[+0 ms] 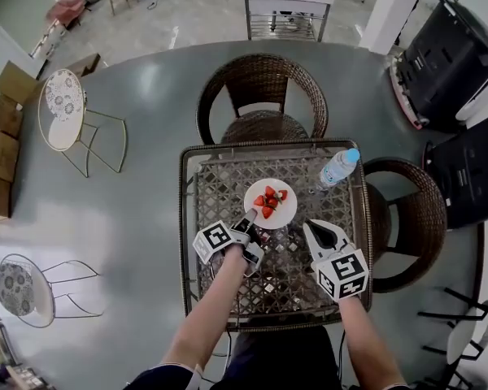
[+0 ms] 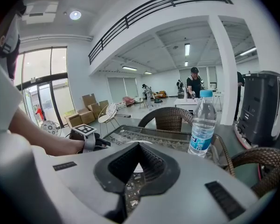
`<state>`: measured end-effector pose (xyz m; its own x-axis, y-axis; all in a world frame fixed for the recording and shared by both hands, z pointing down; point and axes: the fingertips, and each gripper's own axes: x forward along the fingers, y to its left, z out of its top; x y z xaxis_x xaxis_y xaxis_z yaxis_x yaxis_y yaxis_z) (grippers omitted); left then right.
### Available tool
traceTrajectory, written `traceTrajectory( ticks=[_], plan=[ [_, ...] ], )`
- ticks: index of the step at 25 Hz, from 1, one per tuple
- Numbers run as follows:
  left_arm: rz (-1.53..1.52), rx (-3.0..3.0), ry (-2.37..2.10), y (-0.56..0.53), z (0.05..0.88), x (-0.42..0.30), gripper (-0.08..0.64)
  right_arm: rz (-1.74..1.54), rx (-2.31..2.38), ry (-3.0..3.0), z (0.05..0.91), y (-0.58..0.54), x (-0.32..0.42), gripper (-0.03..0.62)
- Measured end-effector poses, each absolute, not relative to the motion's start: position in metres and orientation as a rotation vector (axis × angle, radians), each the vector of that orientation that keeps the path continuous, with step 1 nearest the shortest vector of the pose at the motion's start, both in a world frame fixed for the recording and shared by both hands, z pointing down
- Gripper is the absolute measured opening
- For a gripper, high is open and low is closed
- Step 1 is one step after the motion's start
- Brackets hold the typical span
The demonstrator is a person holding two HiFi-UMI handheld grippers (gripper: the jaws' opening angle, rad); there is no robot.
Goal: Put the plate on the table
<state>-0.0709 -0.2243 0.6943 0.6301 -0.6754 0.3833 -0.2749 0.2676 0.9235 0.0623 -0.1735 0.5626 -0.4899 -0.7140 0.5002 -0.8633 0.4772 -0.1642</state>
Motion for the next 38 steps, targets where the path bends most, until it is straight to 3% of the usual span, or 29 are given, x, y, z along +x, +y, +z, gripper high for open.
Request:
traceTrajectory(
  ticks=[38],
  plan=[
    [-0.173, 1.227, -1.104, -0.231, 0.717, -0.066, 0.021, 0.64, 1.236, -2.426, 0.575, -0.197, 0.063, 0.005]
  ],
)
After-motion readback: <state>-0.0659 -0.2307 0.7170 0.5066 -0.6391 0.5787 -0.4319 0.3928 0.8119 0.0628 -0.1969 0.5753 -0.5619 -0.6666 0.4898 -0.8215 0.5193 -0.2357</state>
